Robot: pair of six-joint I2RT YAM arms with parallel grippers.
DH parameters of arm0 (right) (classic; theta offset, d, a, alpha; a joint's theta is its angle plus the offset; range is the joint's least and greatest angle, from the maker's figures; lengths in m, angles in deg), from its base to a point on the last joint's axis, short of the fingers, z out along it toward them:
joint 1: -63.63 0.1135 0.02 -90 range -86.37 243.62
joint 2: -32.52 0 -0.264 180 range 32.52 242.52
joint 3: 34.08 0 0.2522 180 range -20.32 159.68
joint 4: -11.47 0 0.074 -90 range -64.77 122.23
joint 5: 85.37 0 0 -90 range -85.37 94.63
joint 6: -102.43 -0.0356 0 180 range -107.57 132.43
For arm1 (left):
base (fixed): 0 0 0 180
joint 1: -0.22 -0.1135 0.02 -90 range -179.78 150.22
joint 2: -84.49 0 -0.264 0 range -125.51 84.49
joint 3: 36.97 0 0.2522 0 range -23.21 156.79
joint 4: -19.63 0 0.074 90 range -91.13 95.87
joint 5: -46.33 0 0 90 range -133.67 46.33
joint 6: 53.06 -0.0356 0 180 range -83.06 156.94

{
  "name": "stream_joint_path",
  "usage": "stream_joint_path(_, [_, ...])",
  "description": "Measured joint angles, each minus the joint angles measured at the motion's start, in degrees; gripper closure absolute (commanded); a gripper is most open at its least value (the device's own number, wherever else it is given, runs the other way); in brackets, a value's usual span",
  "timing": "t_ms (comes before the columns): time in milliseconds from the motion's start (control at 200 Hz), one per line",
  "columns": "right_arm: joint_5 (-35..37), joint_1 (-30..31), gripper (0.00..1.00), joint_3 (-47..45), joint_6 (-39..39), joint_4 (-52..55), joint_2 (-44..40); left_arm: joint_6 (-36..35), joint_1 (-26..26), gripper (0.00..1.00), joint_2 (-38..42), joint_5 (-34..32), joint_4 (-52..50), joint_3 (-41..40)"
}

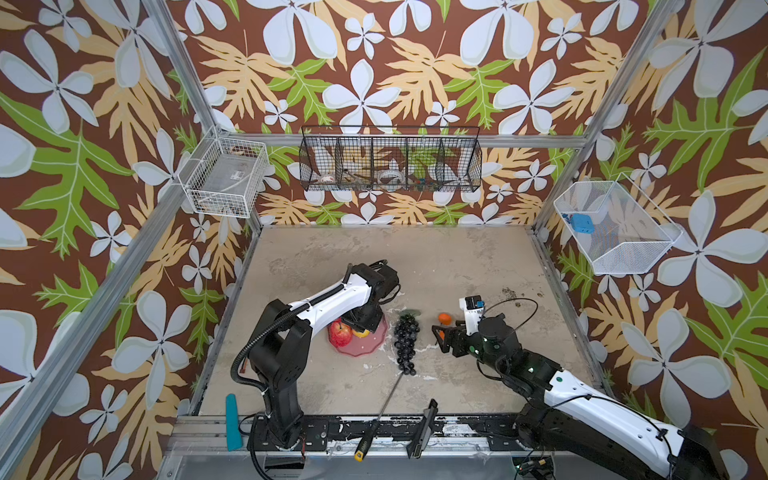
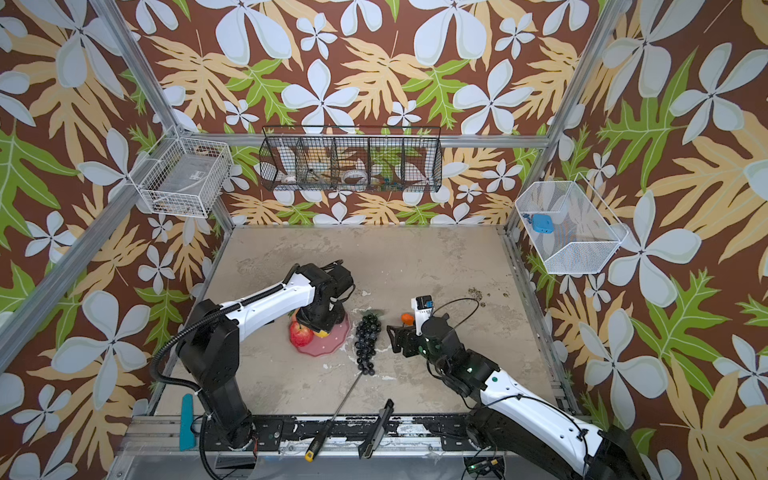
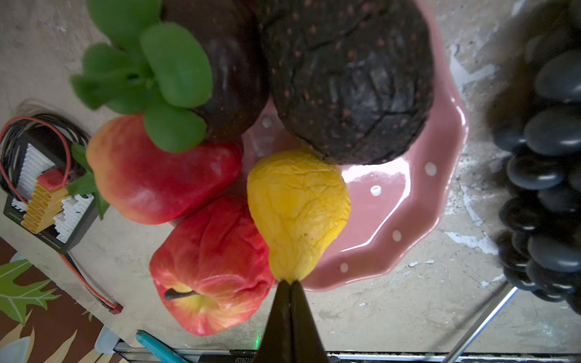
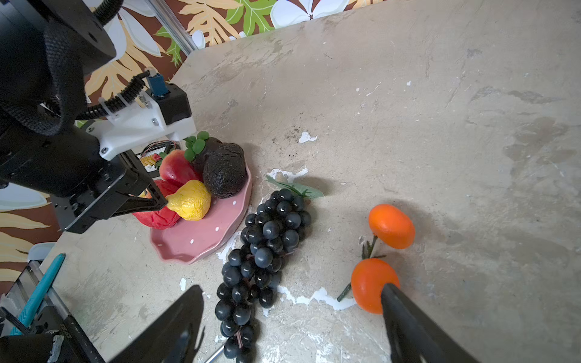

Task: Arrange fruit in a fruit bowl
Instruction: Place the fruit in the fruit bowl.

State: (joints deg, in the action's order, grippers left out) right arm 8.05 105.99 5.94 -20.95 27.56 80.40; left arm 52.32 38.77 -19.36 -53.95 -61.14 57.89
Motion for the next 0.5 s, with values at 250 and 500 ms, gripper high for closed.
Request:
stream_joint_path(250, [-0.02, 0.00, 0.13, -0.04, -0.02, 0.02, 0.04, -0.02, -0.26, 0.88, -1.31, -1.88, -0.52, 1.46])
stream_joint_path(500, [-0.02, 0.00, 0.13, -0.20, -0.02, 0.04, 0.28, 0.00, -0.28, 0.80, -2.08, -3.80, 0.59, 3.08])
